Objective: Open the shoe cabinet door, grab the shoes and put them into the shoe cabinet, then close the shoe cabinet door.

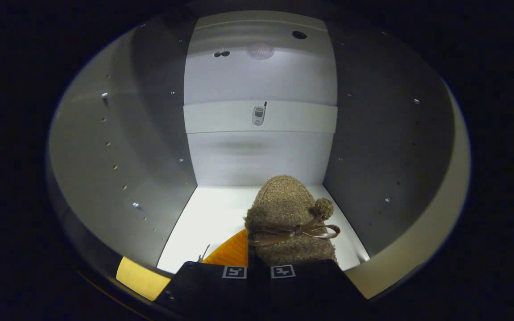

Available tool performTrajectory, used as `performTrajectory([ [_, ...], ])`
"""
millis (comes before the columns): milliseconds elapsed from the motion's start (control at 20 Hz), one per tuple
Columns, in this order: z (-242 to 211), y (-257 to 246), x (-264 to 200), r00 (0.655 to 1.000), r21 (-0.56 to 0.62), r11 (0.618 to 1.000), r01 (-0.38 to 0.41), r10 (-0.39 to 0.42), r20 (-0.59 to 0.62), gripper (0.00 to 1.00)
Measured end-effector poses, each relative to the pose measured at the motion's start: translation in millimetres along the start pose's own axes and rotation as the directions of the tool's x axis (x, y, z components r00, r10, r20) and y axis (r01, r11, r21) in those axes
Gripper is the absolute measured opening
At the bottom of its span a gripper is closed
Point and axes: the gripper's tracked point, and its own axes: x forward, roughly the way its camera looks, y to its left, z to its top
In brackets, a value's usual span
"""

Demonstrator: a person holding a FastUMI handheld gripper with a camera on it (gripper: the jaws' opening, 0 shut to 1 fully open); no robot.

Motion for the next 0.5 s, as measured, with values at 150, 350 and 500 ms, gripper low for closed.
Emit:
performTrajectory([
  [150, 5, 4, 39, 1.000, -0.001, 1.000, -0.020, 0.020, -0.022, 0.05],
  [350, -9, 3, 72, 0.996, 0.026, 0.999, -0.027, 0.029, -0.087, 0.05],
  [500, -13, 2, 84, 0.994, 0.044, 0.999, -0.016, 0.020, -0.104, 0.05],
])
